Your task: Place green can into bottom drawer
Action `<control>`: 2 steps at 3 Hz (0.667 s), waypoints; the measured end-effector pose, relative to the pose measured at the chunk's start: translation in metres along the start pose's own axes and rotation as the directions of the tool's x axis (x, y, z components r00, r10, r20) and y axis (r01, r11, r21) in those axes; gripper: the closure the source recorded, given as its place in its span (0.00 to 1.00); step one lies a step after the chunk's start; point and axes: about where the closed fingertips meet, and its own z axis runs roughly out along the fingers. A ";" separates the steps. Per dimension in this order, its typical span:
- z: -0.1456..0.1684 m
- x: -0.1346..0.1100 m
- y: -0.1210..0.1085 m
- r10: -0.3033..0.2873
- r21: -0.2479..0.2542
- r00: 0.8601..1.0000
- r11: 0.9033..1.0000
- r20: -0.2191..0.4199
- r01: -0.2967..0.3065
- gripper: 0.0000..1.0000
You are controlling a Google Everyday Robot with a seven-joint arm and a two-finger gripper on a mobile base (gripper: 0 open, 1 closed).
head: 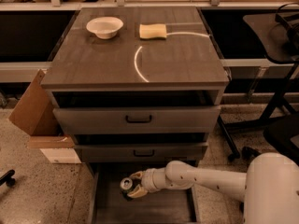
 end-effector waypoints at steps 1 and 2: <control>0.018 0.000 0.009 -0.010 -0.033 1.000 0.999 0.005 0.011 1.00; 0.038 0.000 0.017 -0.029 -0.040 0.999 0.999 0.021 0.030 1.00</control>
Offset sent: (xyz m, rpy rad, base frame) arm -0.0142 0.0502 -0.0412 0.0302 -0.0242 0.0648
